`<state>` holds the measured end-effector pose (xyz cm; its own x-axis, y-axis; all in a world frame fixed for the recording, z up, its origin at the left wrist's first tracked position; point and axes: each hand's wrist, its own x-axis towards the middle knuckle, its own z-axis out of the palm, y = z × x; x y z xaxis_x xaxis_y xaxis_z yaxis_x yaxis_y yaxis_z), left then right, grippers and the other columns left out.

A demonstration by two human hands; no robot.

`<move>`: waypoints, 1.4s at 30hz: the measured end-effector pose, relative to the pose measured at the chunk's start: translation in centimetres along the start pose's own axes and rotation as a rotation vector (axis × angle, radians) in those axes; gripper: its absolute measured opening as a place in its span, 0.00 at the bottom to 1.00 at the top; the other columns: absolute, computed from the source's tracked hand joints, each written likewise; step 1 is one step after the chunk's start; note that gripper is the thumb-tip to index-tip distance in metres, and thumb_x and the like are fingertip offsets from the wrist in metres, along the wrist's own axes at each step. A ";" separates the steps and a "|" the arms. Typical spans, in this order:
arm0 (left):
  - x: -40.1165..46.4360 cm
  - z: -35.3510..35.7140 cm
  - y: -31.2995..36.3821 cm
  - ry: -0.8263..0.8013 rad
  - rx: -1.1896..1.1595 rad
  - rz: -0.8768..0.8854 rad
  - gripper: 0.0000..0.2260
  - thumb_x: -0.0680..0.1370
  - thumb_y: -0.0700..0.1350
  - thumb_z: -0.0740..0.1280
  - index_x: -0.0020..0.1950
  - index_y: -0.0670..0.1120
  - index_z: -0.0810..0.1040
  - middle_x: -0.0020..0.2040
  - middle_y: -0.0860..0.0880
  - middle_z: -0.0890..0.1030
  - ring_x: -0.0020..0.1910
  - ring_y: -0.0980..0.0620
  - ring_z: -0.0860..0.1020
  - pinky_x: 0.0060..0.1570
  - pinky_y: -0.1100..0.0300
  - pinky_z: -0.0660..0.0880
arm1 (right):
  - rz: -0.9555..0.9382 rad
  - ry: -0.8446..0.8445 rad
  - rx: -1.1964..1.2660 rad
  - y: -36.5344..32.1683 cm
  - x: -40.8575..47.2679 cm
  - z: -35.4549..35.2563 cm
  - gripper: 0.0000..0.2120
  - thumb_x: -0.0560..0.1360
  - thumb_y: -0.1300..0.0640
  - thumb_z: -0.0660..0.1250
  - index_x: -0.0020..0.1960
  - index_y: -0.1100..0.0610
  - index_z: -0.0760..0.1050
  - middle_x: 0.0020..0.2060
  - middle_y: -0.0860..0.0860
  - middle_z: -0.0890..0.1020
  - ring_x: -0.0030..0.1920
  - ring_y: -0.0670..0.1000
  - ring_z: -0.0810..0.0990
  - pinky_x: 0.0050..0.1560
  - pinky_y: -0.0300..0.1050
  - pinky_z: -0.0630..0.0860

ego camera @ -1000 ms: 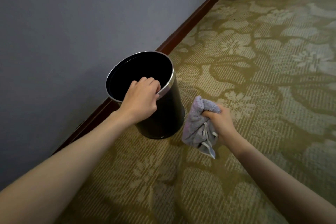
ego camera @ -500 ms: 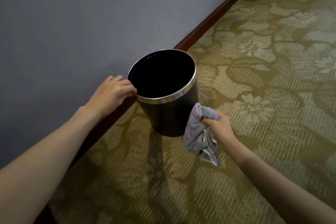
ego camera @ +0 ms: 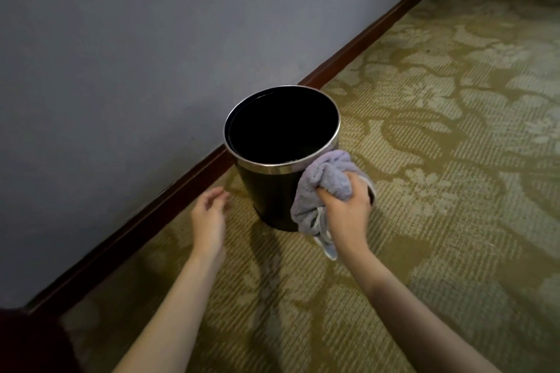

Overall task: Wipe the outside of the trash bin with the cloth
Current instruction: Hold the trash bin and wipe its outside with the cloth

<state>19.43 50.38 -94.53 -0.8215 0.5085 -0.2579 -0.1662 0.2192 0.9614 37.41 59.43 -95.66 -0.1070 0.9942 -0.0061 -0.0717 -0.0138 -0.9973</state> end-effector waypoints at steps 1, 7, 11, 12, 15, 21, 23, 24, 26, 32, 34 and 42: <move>-0.2 -0.4 -0.8 0.017 -0.045 -0.064 0.11 0.81 0.40 0.60 0.61 0.45 0.76 0.55 0.47 0.80 0.52 0.51 0.78 0.53 0.57 0.75 | -0.010 -0.018 -0.021 0.3 -0.6 0.4 0.08 0.73 0.62 0.71 0.52 0.55 0.78 0.55 0.57 0.78 0.54 0.53 0.79 0.57 0.52 0.75; -0.7 -2.2 -4.6 0.123 -0.142 -0.269 0.10 0.81 0.40 0.58 0.55 0.46 0.77 0.48 0.47 0.80 0.42 0.53 0.76 0.41 0.60 0.73 | 0.045 -0.045 -0.053 1.5 -2.9 2.6 0.10 0.73 0.63 0.72 0.46 0.48 0.78 0.50 0.53 0.78 0.47 0.39 0.77 0.48 0.34 0.73; -0.2 -2.6 -5.7 0.178 -0.320 -0.403 0.09 0.81 0.41 0.58 0.55 0.47 0.78 0.44 0.50 0.80 0.39 0.54 0.76 0.38 0.61 0.70 | 0.246 -0.045 0.118 1.9 -3.9 4.9 0.11 0.73 0.64 0.71 0.50 0.50 0.79 0.49 0.52 0.83 0.50 0.48 0.83 0.53 0.48 0.80; 0.0 -2.7 -6.0 0.186 -0.371 -0.430 0.09 0.81 0.42 0.58 0.55 0.47 0.77 0.44 0.51 0.80 0.39 0.55 0.75 0.37 0.62 0.69 | 0.328 -0.032 0.178 1.9 -4.0 5.8 0.11 0.74 0.64 0.71 0.53 0.53 0.79 0.51 0.55 0.83 0.52 0.51 0.83 0.56 0.52 0.80; 0.4 -3.1 -6.8 0.240 -0.489 -0.477 0.09 0.80 0.42 0.59 0.56 0.48 0.76 0.44 0.51 0.78 0.39 0.55 0.74 0.38 0.63 0.69 | 0.583 0.024 0.406 1.9 -4.0 8.3 0.17 0.75 0.65 0.69 0.63 0.59 0.76 0.54 0.60 0.84 0.51 0.56 0.85 0.53 0.53 0.82; 0.5 -4.6 -7.1 0.376 -0.643 -0.525 0.11 0.79 0.39 0.60 0.38 0.46 0.74 0.34 0.50 0.75 0.31 0.53 0.74 0.32 0.61 0.72 | 0.888 0.078 0.593 1.4 -4.0 12.7 0.19 0.75 0.64 0.70 0.65 0.67 0.75 0.55 0.64 0.82 0.54 0.62 0.83 0.58 0.58 0.80; 0.2 -5.0 -6.9 0.426 -0.606 -0.496 0.09 0.79 0.39 0.60 0.40 0.45 0.76 0.34 0.49 0.77 0.32 0.53 0.75 0.32 0.61 0.72 | 0.891 0.029 0.583 1.2 -3.8 13.3 0.20 0.77 0.62 0.68 0.67 0.66 0.73 0.59 0.63 0.81 0.57 0.62 0.82 0.61 0.58 0.78; 0.2 -5.2 -6.8 0.434 -0.602 -0.486 0.08 0.79 0.39 0.60 0.42 0.45 0.77 0.35 0.49 0.77 0.32 0.53 0.76 0.33 0.61 0.72 | 0.892 -0.021 0.570 1.1 -3.8 13.3 0.22 0.78 0.60 0.67 0.69 0.66 0.71 0.62 0.62 0.80 0.59 0.61 0.81 0.63 0.58 0.77; 0.3 -5.4 -6.8 0.433 -0.609 -0.478 0.07 0.79 0.38 0.59 0.46 0.45 0.77 0.37 0.49 0.77 0.34 0.53 0.75 0.35 0.62 0.71 | 0.892 -0.100 0.595 1.0 -3.9 12.7 0.24 0.80 0.55 0.63 0.72 0.64 0.69 0.64 0.60 0.78 0.57 0.58 0.80 0.66 0.56 0.74; 0.2 -4.5 -7.6 0.364 -0.569 -0.505 0.09 0.79 0.39 0.58 0.49 0.46 0.77 0.40 0.51 0.76 0.32 0.57 0.70 0.32 0.67 0.65 | 0.855 -0.042 0.857 -0.6 -2.3 6.8 0.21 0.80 0.57 0.61 0.69 0.67 0.72 0.64 0.63 0.78 0.64 0.63 0.78 0.68 0.59 0.72; 0.3 -4.2 -7.8 0.328 -0.544 -0.508 0.10 0.80 0.40 0.58 0.55 0.47 0.77 0.42 0.52 0.77 0.33 0.57 0.71 0.32 0.66 0.65 | 0.828 -0.012 0.882 -1.1 -1.2 4.3 0.21 0.80 0.58 0.61 0.70 0.66 0.71 0.66 0.64 0.77 0.67 0.64 0.76 0.70 0.62 0.69; -0.7 -1.9 -6.6 0.188 -0.534 -0.516 0.09 0.80 0.40 0.59 0.56 0.45 0.77 0.43 0.50 0.77 0.36 0.56 0.72 0.36 0.64 0.67 | 0.725 0.218 0.697 1.0 1.1 0.5 0.22 0.79 0.56 0.65 0.71 0.62 0.72 0.66 0.63 0.77 0.64 0.64 0.78 0.65 0.65 0.74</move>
<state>20.03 47.01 -100.56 -0.6393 0.2900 -0.7121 -0.7558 -0.0664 0.6515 36.76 60.46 -96.65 -0.1766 0.7192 -0.6720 -0.6286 -0.6078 -0.4853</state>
